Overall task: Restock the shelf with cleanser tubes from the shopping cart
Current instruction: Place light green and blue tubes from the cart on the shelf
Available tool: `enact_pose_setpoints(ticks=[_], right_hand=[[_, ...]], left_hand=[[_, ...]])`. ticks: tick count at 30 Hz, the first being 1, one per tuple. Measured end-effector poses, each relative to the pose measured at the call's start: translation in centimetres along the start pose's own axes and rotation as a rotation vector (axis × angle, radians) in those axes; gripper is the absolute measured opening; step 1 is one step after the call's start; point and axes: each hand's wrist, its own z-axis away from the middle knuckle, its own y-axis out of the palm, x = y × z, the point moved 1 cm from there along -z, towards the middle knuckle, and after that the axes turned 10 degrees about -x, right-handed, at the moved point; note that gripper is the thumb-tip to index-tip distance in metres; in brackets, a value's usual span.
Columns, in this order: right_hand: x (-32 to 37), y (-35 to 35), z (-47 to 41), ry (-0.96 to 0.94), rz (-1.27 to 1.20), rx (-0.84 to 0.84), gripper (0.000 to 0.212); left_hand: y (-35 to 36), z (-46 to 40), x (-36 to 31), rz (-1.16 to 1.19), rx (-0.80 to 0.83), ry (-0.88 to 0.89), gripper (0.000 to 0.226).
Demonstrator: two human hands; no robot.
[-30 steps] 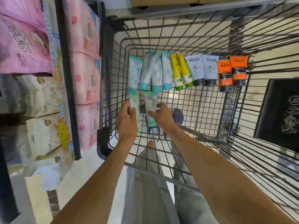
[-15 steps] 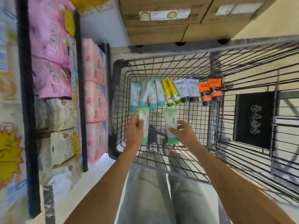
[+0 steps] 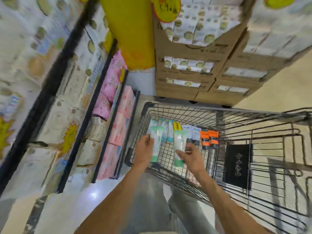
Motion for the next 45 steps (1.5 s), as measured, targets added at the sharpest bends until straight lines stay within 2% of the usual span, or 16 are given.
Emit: enact_pose_setpoints(ticks=[4, 7, 10, 14, 16, 20, 23, 27, 35, 45], right_hand=[[2.7, -1.0, 1.9, -0.182, 0.076, 0.153, 0.033], [4.2, -0.8, 3.4, -0.288, 0.121, 0.292, 0.03], [5.4, 0.7, 5.6, -0.397, 0.183, 0.453, 0.03], [5.8, 4.1, 9.8, -0.496, 0.271, 0.672, 0.024], [5.4, 6.5, 12.3, -0.539, 0.317, 0.726, 0.025], [2.0, 12.3, 17.0, -0.633, 0.372, 0.916, 0.042], [0.4, 14.4, 24.0, -0.715, 0.453, 1.016, 0.033], [-2.9, 16.1, 35.2, -0.855, 0.516, 1.122, 0.034], [-15.0, 17.8, 56.9, -1.032, 0.612, 1.403, 0.028], [-28.5, 20.0, 81.9, -1.205, 0.68, 1.74, 0.029]], left_hand=[[-1.8, 2.8, 1.8, 0.119, -0.128, 0.008, 0.017], [-4.0, 8.4, -1.2, 0.109, -0.257, -0.001, 0.01], [-6.1, 13.1, -0.3, 0.111, -0.43, -0.01, 0.013], [-9.6, 19.1, 2.8, 0.212, -0.65, -0.052, 0.022], [-11.5, 22.3, 5.3, 0.248, -0.781, -0.099, 0.021], [-14.9, 29.6, 10.1, 0.288, -0.989, -0.16, 0.009], [-17.2, 36.1, 13.4, 0.335, -1.159, -0.194, 0.007], [-19.8, 46.0, 18.7, 0.389, -1.317, -0.283, 0.008], [-24.0, 68.0, 28.1, 0.536, -1.6, -0.368, 0.015], [-28.4, 90.9, 36.9, 0.546, -1.913, -0.519, 0.013]])
